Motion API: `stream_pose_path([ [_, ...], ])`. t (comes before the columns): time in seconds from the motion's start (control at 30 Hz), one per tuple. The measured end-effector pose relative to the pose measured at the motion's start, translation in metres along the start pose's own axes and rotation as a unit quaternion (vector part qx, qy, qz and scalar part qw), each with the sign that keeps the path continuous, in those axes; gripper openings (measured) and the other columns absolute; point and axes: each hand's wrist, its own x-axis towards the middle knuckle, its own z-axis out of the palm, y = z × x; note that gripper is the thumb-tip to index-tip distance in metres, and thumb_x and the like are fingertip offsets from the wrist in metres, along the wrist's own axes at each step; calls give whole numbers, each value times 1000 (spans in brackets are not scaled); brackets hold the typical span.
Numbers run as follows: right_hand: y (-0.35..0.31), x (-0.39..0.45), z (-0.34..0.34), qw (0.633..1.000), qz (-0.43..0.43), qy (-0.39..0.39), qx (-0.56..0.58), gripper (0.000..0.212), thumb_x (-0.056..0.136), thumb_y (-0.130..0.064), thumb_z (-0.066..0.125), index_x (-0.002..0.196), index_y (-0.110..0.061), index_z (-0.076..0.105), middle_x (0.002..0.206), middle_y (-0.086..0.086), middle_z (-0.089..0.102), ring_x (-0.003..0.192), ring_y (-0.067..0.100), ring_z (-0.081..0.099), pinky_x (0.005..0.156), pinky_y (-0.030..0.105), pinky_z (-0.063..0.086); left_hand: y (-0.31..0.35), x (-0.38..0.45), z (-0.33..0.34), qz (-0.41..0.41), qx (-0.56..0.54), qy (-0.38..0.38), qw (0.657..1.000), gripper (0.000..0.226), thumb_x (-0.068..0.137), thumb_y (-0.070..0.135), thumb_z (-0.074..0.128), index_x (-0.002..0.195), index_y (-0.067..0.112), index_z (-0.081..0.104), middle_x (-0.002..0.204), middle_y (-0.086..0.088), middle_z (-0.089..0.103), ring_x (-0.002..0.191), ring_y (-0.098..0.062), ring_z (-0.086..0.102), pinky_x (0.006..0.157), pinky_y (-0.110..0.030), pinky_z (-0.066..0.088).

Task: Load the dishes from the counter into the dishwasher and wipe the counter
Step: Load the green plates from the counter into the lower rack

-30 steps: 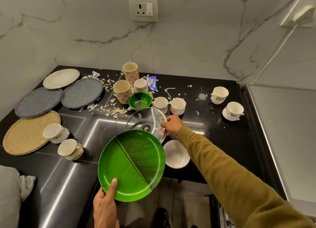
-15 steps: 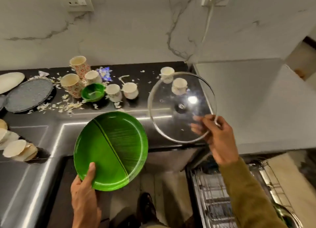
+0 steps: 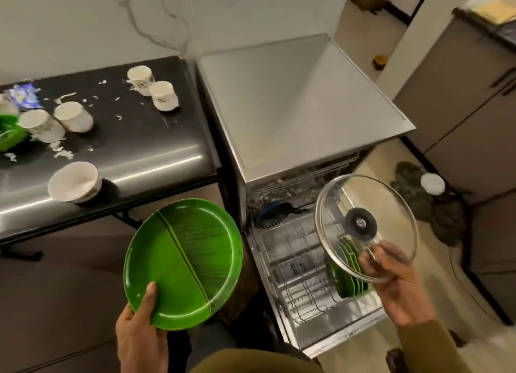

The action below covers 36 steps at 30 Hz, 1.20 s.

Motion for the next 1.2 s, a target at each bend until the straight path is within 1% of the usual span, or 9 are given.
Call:
stream_pose_path([
  [0.07, -5, -7, -26, 999, -19, 33, -6, 19, 86, 6, 54, 90, -10, 63, 100, 15, 68, 79, 25, 74, 71, 29, 61, 0, -10, 6, 39, -6, -30, 999, 103, 55, 79, 77, 121, 3, 58, 86, 15, 76, 82, -1, 72, 74, -20, 58],
  [0.17, -10, -22, -55, 994, -59, 92, -1, 19, 89, 8, 50, 88, -8, 59, 105, 18, 64, 97, 31, 69, 71, 28, 61, -6, -17, 15, -28, -51, -9, 998, 52, 93, 37, 65, 128, -1, 58, 98, -1, 76, 75, -8, 74, 67, -21, 60],
  [0.3, -12, -47, -85, 984, -93, 153, 11, 16, 83, 4, 58, 88, -11, 54, 108, 24, 60, 100, 34, 66, 72, 30, 60, -8, -22, 15, -83, -33, -33, 995, 17, 98, 14, 57, 111, 10, 66, 110, -15, 71, 81, -20, 74, 66, -26, 62],
  [0.43, -12, -69, -106, 974, -97, 200, -46, 18, 83, 0, 65, 91, -15, 58, 100, 14, 67, 98, 33, 70, 81, 36, 59, -16, -33, 14, -93, -12, -37, 995, 15, 98, 15, 57, 109, 12, 66, 113, -13, 71, 104, -27, 68, 77, -29, 59],
  [0.67, -13, -79, -125, 973, -85, 205, -59, 17, 92, 6, 55, 88, -10, 56, 92, 8, 64, 80, 20, 70, 72, 29, 61, -42, -70, 25, -103, 20, -27, 994, 13, 98, 15, 57, 105, 13, 68, 107, -8, 73, 101, -24, 68, 70, -23, 61],
  [0.77, -19, -68, -140, 976, -79, 194, -64, 19, 91, 7, 55, 88, -12, 55, 84, 6, 66, 68, 14, 72, 66, 25, 61, -58, -88, 40, -108, 36, -16, 993, 16, 99, 16, 56, 109, 14, 68, 109, -10, 74, 104, -28, 68, 75, -32, 62],
  [0.97, -50, -17, -190, 977, -70, 163, -120, 19, 89, 10, 57, 90, -9, 55, 83, 16, 67, 69, 23, 73, 73, 35, 62, -94, -127, 93, -102, 31, 13, 994, 12, 100, 14, 54, 96, 18, 65, 75, 7, 77, 69, -9, 73, 54, -19, 58],
  [1.1, -77, 46, -219, 963, -62, 124, -233, 14, 89, 9, 58, 92, -4, 57, 89, 24, 65, 69, 26, 73, 74, 39, 61, -141, -157, 138, -110, 46, 84, 989, 13, 98, 11, 56, 96, 19, 67, 82, 2, 76, 70, -11, 73, 57, -21, 59],
  [1.2, -84, 98, -238, 943, -43, 92, -318, 17, 91, 9, 56, 107, 10, 54, 91, 31, 63, 78, 40, 71, 68, 36, 62, -177, -169, 178, -152, 41, 128, 979, 22, 98, 8, 56, 118, 4, 64, 107, -22, 71, 90, -32, 70, 67, -30, 61],
])
